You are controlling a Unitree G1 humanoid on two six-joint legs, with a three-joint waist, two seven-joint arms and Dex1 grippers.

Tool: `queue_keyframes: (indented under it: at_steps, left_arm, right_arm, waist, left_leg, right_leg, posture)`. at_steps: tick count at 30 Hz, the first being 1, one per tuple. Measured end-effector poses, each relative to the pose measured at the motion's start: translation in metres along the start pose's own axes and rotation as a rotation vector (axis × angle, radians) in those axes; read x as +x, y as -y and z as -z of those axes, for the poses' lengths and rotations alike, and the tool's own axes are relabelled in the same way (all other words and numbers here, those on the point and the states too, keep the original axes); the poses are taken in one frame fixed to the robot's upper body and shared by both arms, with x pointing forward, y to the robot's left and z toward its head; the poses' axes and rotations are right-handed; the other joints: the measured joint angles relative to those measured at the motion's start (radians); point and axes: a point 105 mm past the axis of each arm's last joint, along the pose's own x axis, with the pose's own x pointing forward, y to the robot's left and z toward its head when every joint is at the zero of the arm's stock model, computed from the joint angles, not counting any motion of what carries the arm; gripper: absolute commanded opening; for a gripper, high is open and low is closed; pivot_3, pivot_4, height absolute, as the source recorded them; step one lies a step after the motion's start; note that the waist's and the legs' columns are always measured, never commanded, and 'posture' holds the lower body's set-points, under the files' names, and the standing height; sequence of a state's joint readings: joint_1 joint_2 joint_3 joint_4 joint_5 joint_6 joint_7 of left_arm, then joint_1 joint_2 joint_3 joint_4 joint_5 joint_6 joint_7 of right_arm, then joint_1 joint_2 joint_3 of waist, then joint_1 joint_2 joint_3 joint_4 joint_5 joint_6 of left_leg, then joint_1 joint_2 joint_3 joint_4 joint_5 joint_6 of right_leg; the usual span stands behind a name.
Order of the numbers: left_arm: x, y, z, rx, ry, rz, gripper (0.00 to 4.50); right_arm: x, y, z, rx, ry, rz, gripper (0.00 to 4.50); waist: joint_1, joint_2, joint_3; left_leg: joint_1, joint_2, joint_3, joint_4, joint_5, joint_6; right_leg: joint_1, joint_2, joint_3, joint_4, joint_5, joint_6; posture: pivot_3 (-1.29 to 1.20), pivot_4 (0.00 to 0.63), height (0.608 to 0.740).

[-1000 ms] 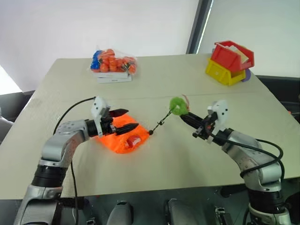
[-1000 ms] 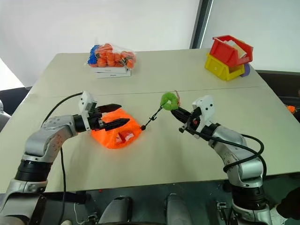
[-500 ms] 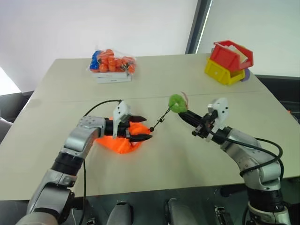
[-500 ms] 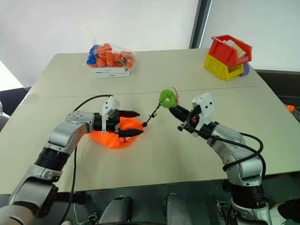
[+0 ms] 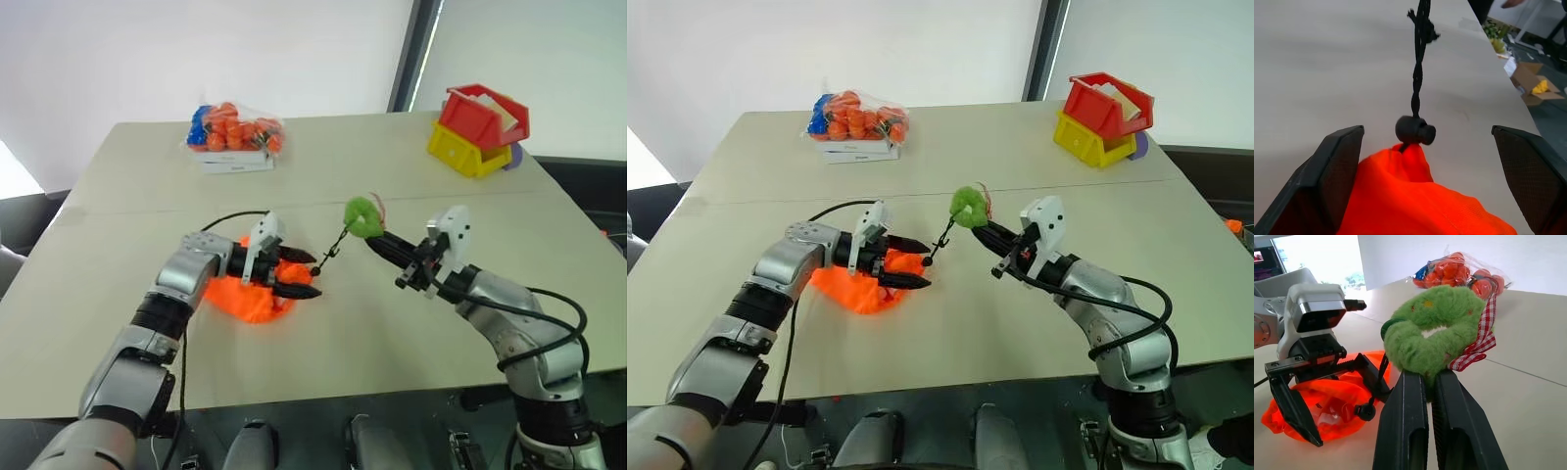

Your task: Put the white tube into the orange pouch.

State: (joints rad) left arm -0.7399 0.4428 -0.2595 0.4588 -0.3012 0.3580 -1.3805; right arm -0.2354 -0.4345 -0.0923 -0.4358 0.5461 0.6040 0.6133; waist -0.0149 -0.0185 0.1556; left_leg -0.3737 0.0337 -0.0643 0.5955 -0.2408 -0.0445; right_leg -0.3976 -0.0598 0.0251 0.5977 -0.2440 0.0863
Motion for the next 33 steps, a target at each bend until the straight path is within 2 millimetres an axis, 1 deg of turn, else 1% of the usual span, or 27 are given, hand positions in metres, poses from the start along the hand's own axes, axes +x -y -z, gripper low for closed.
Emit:
queue_keyframes:
  at_steps: [1,7,19,25,29,33]
  left_arm:
    - [0.000,-0.001,-0.001,-0.001,-0.005,-0.001,3.20]
    - [0.003,-0.006,-0.005,0.030,-0.016,-0.005,3.20]
    - [0.002,-0.003,-0.003,0.025,-0.034,0.033,3.20]
    - [0.001,-0.006,-0.006,0.028,-0.033,0.029,3.20]
    - [-0.004,-0.008,-0.014,0.048,-0.031,0.029,3.20]
    - [-0.005,-0.007,-0.014,0.046,-0.030,0.036,3.20]
  right_arm:
    - [0.000,0.000,0.000,-0.001,0.000,-0.001,0.00]
    - [0.001,-0.003,0.000,0.001,0.001,-0.012,0.00]
    - [0.001,-0.004,-0.001,-0.006,0.001,-0.017,0.00]
    - [0.001,-0.004,-0.001,-0.006,0.002,-0.014,0.00]
    - [-0.005,0.001,0.004,-0.004,-0.015,0.009,0.00]
    - [-0.011,0.009,0.004,-0.010,-0.017,0.044,0.00]
  waist:
    - [0.000,0.000,0.000]
    - [0.001,0.000,0.000]
    - [0.000,0.000,0.000]
    - [0.000,0.000,0.000]
    - [0.000,0.000,0.000]
    - [0.001,0.000,0.000]
  left_leg:
    - [0.000,0.000,0.000,0.000,0.000,0.000]
    - [0.000,0.000,0.000,0.000,0.000,0.000]
    - [0.000,0.000,0.000,0.000,0.000,0.000]
    - [0.000,0.000,0.000,0.000,0.000,0.000]
    - [0.000,0.000,0.000,0.000,0.000,0.000]
    - [0.000,0.000,0.000,0.000,0.000,0.000]
  right_leg:
    - [0.000,0.000,0.000,0.000,0.000,0.000]
    - [0.000,0.000,0.000,0.000,0.000,0.000]
    - [0.000,0.000,0.000,0.000,0.000,0.000]
    - [0.000,0.000,0.000,0.000,0.000,0.000]
    - [0.000,0.000,0.000,0.000,0.000,0.000]
    - [0.000,0.000,0.000,0.000,0.000,0.000]
  posture:
    - [0.00,0.150,0.740]
    - [0.00,0.150,0.740]
    - [0.00,0.150,0.740]
    - [0.00,0.150,0.740]
    - [0.00,0.150,0.740]
    - [0.00,0.150,0.740]
